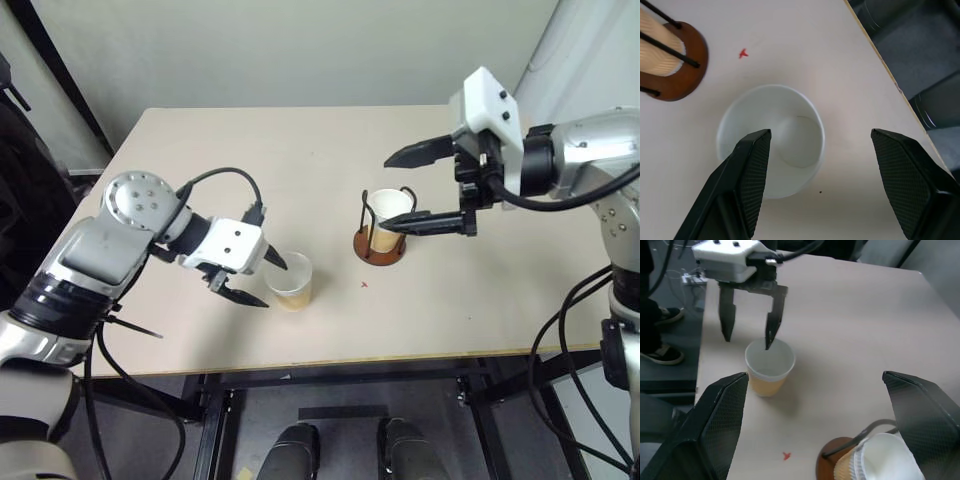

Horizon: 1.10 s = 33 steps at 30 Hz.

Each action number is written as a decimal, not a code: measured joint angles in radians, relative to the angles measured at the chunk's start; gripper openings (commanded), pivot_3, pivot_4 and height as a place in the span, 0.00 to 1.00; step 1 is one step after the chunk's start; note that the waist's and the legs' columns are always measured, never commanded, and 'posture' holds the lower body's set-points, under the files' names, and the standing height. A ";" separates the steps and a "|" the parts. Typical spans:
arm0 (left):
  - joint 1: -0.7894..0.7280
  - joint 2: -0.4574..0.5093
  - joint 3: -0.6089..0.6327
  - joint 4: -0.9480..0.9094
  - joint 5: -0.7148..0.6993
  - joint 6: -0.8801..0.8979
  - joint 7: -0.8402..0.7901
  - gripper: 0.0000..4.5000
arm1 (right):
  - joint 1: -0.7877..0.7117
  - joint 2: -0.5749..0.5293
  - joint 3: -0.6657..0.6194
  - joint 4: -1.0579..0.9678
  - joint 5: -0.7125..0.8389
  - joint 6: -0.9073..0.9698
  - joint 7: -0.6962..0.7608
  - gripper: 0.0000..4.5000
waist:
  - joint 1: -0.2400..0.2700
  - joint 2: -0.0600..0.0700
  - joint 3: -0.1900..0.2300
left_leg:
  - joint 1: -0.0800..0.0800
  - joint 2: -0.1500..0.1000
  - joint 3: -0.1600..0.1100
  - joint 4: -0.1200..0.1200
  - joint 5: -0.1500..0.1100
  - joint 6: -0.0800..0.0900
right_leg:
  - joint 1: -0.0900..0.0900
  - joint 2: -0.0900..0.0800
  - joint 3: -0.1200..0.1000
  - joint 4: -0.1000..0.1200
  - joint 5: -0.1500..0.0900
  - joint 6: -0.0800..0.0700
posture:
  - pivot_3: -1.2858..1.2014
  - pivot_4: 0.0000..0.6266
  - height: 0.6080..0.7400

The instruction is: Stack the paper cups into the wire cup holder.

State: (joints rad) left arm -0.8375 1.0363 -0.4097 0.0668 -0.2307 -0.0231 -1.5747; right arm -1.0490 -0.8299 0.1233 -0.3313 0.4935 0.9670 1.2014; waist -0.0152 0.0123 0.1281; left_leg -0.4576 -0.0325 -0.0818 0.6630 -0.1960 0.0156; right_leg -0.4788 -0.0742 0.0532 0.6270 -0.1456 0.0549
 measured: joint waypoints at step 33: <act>0.031 -0.120 -0.003 0.087 0.144 -0.142 -0.003 0.07 | 0.023 -0.087 0.005 -0.032 0.081 0.017 -0.024 1.00 | 0.005 0.000 0.000 | -0.001 0.000 0.000 0.002 0.000 0.001 | 0.000 0.000 0.000 0.000 0.002 0.005 | 0.52 0.24 1.00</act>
State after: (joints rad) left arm -0.8060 0.9168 -0.4124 0.1540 -0.0868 -0.1651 -1.5772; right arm -1.0264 -0.9169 0.1284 -0.3630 0.5749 0.9841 1.1775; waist -0.0100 0.0122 0.1281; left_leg -0.4583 -0.0324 -0.0819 0.6647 -0.1964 0.0164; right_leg -0.4789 -0.0744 0.0531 0.6269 -0.1440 0.0598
